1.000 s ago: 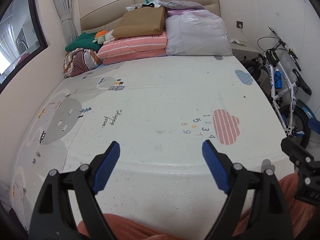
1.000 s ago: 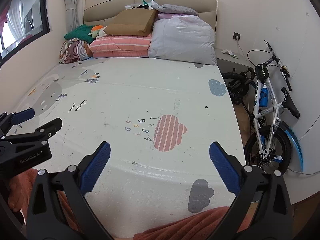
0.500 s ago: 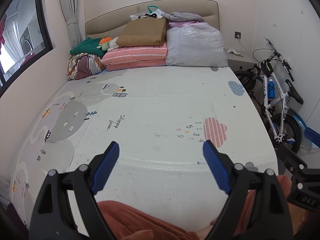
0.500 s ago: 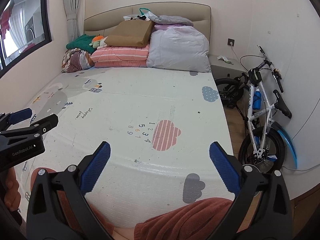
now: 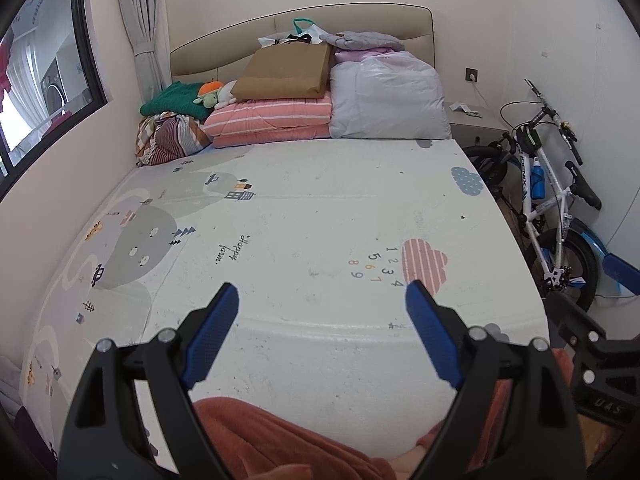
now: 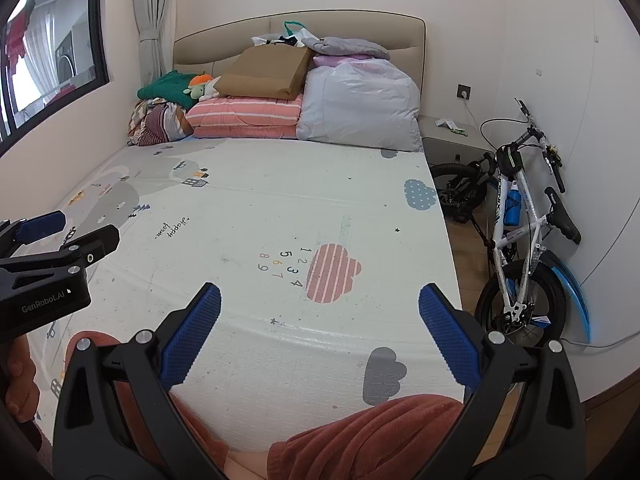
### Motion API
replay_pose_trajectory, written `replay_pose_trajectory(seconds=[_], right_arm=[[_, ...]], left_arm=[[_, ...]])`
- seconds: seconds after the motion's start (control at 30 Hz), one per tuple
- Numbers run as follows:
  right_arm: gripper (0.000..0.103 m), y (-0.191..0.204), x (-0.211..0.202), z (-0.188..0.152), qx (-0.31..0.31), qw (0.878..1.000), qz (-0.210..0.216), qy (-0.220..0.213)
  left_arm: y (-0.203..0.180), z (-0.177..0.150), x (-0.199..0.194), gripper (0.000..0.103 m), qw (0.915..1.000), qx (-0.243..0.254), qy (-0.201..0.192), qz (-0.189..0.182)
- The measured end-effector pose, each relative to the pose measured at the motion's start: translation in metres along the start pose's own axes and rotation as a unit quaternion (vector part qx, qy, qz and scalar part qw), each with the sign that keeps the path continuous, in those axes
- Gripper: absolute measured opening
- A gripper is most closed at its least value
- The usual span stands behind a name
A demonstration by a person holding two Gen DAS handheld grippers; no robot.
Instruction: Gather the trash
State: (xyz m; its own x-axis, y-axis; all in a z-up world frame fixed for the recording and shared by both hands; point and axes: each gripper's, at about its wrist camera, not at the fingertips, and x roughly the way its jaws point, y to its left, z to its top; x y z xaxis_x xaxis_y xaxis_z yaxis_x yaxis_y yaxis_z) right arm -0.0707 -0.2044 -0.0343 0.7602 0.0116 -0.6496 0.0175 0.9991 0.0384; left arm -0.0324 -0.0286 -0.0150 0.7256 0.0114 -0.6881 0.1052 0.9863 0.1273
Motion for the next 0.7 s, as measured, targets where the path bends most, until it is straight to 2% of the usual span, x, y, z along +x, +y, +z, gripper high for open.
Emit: replay_pose_trajectory(seconds=[0.7], right_arm=[[0.096,0.0042,-0.0012,0.0018,-0.002,1.0,0.001,-0.003]], left_arm=[[-0.0058,-0.0012,-0.0022,0.085,1.0,0.003,0.0,-0.005]])
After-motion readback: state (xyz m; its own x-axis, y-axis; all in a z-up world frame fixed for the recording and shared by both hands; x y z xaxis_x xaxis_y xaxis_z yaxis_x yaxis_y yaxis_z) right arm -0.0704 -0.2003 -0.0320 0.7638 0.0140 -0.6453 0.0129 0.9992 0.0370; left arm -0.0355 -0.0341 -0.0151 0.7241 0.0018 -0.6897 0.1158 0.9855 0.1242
